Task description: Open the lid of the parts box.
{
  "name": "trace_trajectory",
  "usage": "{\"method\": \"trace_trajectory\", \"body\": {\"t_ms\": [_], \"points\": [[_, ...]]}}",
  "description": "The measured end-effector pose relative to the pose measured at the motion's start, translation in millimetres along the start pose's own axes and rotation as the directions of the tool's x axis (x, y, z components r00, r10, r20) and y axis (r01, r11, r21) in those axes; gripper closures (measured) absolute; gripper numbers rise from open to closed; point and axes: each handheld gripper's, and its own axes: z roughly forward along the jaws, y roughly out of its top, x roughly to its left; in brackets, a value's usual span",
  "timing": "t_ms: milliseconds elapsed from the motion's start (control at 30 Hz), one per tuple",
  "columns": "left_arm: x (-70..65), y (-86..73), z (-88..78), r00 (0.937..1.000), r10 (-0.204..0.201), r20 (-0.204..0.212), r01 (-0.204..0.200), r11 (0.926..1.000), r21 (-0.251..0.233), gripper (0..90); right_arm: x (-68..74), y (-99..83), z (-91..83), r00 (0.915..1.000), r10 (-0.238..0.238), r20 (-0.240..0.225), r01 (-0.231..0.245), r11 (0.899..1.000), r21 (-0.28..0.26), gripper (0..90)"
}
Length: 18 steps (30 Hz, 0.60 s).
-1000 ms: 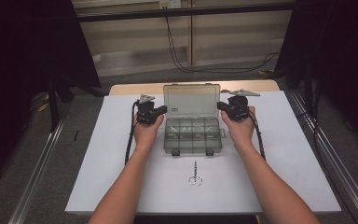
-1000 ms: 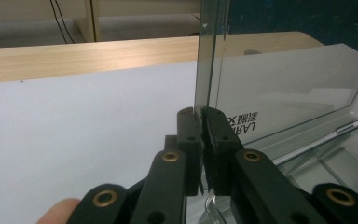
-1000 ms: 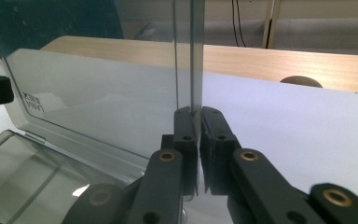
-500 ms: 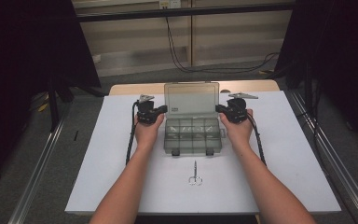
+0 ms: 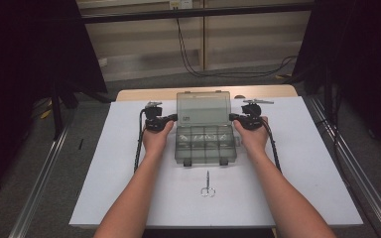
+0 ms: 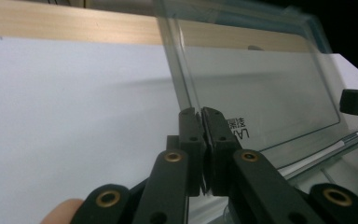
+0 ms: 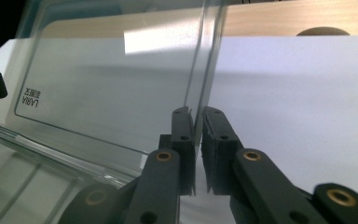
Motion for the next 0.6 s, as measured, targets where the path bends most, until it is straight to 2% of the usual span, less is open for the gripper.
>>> {"method": "trace_trajectory", "body": {"t_ms": [33, 100, 233, 300, 400, 467, 533, 600], "points": [[1.7, -1.0, 0.6, 0.9996, -0.023, 0.016, 0.022, 0.9997, 0.006, 87.9, -1.1, -1.1, 1.3, 1.0000, 0.008, -0.003, -0.008, 1.000, 0.003, 83.4], [4.6, -2.6, 2.3, 0.9989, -0.042, 0.021, 0.042, 0.9991, 0.012, 88.6, -3.4, -2.6, 3.4, 0.9994, 0.033, -0.013, -0.033, 0.999, 0.009, 83.2], [5.6, -4.3, 3.8, 0.9989, -0.041, 0.022, 0.040, 0.9991, 0.016, 89.0, -4.6, -4.1, 5.6, 0.9995, 0.030, -0.014, -0.030, 0.999, 0.017, 83.2], [5.5, -5.0, 4.7, 0.9981, -0.055, 0.026, 0.055, 0.9985, 0.005, 88.9, -4.8, -4.3, 5.8, 0.9994, 0.030, -0.015, -0.030, 0.999, 0.019, 83.1], [6.2, -4.6, 3.5, 0.9988, -0.038, 0.030, 0.037, 0.9992, 0.016, 87.1, -5.6, -4.4, 5.7, 0.9992, 0.035, -0.020, -0.035, 0.999, 0.018, 81.8], [5.6, -3.3, 0.9, 0.9992, -0.029, 0.026, 0.028, 0.9994, 0.021, 78.1, -6.1, -4.4, 4.1, 0.9986, 0.038, -0.036, -0.038, 0.999, 0.006, 70.8], [5.0, -2.6, -2.4, 0.9969, -0.040, 0.068, 0.041, 0.9991, -0.008, 67.1, -5.2, -4.1, 0.7, 0.9978, 0.031, -0.059, -0.032, 0.999, -0.022, 59.5], [1.6, -1.5, -4.3, 0.9989, -0.026, 0.038, 0.026, 0.9996, 0.015, 40.5, -2.2, -3.5, -4.2, 0.9980, -0.025, -0.057, 0.022, 0.999, -0.049, 46.2]]}}
